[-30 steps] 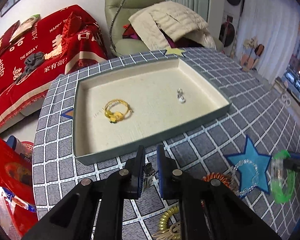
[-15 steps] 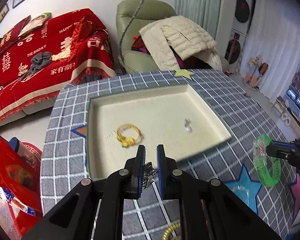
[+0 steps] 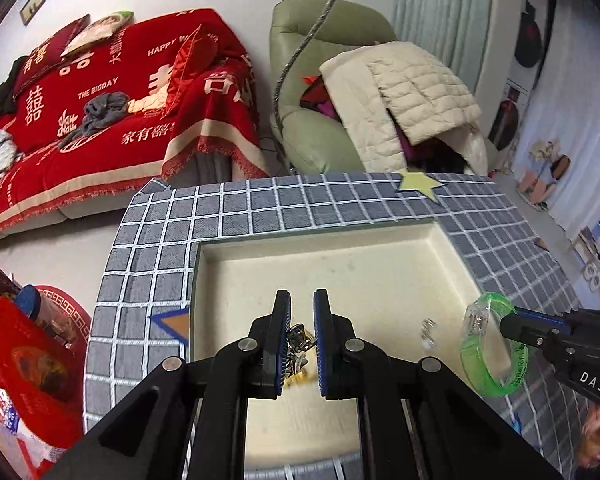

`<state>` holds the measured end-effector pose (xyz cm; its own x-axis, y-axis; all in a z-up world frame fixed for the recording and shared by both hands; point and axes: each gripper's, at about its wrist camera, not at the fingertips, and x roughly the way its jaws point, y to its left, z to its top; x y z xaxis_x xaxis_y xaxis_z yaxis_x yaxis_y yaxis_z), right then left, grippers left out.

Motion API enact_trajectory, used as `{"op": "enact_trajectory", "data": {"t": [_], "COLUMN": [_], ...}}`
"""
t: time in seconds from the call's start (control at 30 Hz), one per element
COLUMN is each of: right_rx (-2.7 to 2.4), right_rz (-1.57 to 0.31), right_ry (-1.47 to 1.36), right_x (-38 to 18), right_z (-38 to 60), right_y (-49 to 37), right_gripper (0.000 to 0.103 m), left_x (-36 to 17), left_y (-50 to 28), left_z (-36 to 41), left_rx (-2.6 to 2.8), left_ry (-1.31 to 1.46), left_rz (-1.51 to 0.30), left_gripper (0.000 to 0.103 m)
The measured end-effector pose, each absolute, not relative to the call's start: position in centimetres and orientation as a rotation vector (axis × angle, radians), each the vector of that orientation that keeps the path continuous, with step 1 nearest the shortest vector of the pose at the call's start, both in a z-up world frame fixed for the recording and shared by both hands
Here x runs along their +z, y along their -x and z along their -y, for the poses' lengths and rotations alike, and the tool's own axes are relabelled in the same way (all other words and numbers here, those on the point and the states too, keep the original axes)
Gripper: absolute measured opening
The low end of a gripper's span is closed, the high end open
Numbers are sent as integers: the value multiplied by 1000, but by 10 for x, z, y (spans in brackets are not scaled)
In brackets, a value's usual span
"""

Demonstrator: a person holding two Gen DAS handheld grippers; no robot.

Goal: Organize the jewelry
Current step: 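Carry the hairpin and green bangle into the tray and open both grippers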

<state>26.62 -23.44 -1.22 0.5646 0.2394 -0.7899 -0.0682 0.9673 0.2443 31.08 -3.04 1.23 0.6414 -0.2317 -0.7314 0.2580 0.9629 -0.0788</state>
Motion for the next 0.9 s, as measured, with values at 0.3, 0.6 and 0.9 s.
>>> {"op": "enact_trajectory", "data": {"t": [0.3, 0.6, 0.9], "right_rx": [86, 61, 76], "right_rz": [-981, -1020, -1025], "right_ry": [-228, -239, -237], "right_x": [-47, -74, -76], "right_z": [240, 241, 237], "right_y": [-318, -336, -337], "right_gripper": [8, 8, 15], "left_x": [-37, -61, -65], "left_y": [-357, -366, -363], "left_z": [32, 33, 39], "left_rx": [-213, -168, -118], "left_ry": [7, -10, -79], "left_rz": [-895, -935, -941], "left_gripper": [33, 33, 33]}}
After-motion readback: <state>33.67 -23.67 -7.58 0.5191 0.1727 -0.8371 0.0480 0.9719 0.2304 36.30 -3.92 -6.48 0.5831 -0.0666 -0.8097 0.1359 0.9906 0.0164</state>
